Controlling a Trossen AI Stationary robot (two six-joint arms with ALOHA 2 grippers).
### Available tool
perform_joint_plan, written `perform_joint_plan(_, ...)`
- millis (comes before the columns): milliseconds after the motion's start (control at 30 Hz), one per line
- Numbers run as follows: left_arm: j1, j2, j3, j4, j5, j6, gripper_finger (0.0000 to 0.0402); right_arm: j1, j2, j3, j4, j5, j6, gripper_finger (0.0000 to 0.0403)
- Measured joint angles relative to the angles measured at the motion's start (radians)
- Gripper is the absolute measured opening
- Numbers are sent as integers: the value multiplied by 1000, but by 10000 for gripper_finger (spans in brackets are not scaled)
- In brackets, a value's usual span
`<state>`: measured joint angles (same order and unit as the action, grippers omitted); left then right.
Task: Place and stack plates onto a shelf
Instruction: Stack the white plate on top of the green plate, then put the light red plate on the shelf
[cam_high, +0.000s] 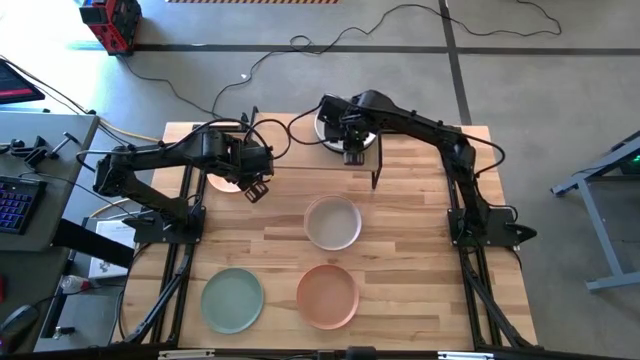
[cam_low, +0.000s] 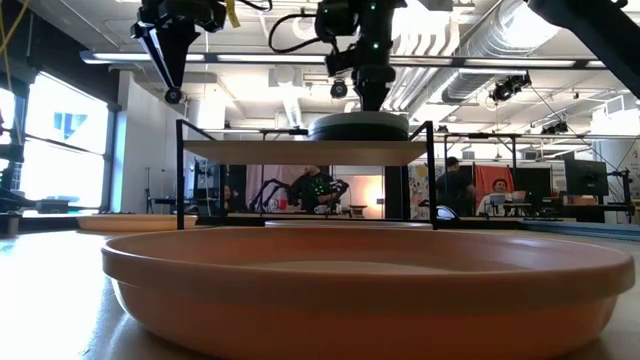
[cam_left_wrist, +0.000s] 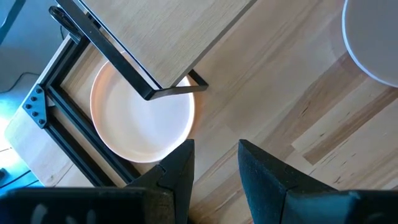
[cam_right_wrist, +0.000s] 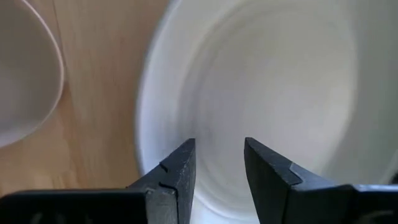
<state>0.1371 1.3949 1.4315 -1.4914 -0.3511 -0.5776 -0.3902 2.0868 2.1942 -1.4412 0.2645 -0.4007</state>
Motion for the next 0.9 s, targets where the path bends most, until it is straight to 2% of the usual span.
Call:
perform_joint_plan(200, 0, 0, 0, -1, 12, -13, 113, 19, -4, 88, -26, 15, 0, 114)
perform_joint_plan(333, -1, 0, 0, -8, 71, -14, 113, 26, -5, 156, -59, 14, 28, 114)
perform_joint_plan(500, -25, 0, 0, -44, 106, -32, 113, 32, -41, 142, -89, 9, 52, 114)
perform_joint_plan(600, -62, 0, 0, -83, 107, -40, 113, 33, -51, 142, -129, -18, 86, 114)
perform_joint_plan(733, -126, -5, -17, -78, 114, -40, 113, 33, -52, 142, -130, -105, 133, 114)
perform_joint_plan(900, -212, -21, -119, -78, 131, -56, 113, 39, -52, 141, -130, -150, 140, 114)
